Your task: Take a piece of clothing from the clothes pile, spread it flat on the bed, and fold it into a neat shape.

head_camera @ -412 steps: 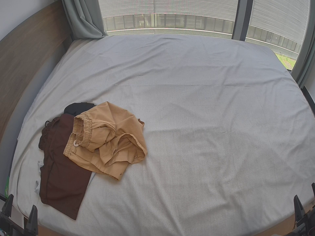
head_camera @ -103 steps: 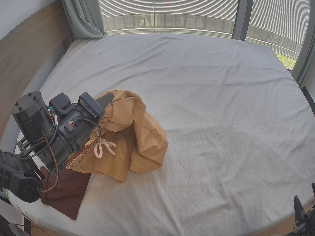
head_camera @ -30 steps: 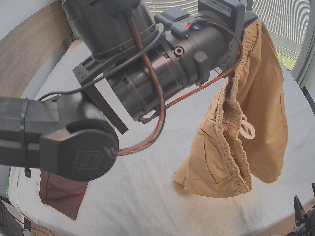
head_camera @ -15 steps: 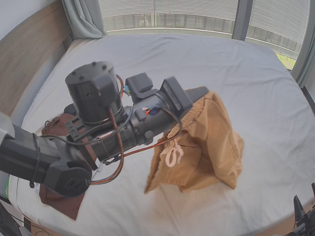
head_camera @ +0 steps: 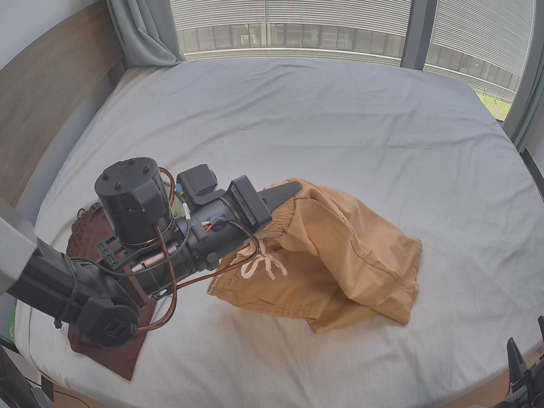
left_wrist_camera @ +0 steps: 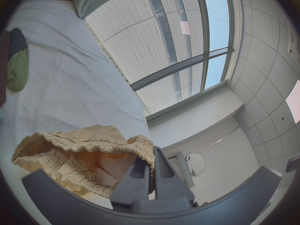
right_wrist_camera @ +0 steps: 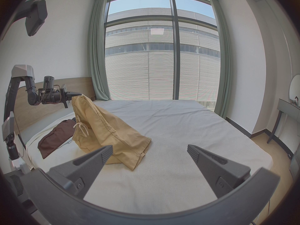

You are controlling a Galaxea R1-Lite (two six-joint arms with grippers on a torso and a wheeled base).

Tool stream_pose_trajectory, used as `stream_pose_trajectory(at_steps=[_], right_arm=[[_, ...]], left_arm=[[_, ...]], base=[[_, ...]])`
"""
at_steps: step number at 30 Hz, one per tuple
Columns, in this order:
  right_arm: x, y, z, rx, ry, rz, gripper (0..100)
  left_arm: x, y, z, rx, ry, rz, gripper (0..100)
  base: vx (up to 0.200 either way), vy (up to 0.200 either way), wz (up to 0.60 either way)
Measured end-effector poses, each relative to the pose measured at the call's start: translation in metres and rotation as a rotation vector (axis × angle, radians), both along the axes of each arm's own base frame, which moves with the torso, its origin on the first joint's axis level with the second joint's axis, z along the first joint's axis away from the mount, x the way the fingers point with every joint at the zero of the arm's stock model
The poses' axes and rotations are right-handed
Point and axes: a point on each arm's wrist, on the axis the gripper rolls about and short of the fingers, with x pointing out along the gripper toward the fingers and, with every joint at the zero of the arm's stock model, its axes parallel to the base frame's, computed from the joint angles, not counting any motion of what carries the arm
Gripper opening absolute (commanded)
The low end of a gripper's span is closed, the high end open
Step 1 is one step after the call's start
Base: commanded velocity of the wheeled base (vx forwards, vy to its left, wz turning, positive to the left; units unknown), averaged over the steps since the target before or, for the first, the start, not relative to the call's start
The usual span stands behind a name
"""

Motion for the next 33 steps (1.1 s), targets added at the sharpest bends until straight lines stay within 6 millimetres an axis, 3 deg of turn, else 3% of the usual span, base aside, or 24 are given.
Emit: stream_pose_trajectory(at_steps=[23,33], right_arm=[[0.000,0.000,0.000,0.000,0.000,0.000,100],[0.000,0.000,0.000,0.000,0.000,0.000,100]], left_arm=[[0.000,0.061,-0.034,0.045,-0.042,0.167,0],[0.008,0.095,-0.065,0.151,-0.056,0.288,0]], base=[[0.000,0.000,0.00],[0.000,0.000,0.00]])
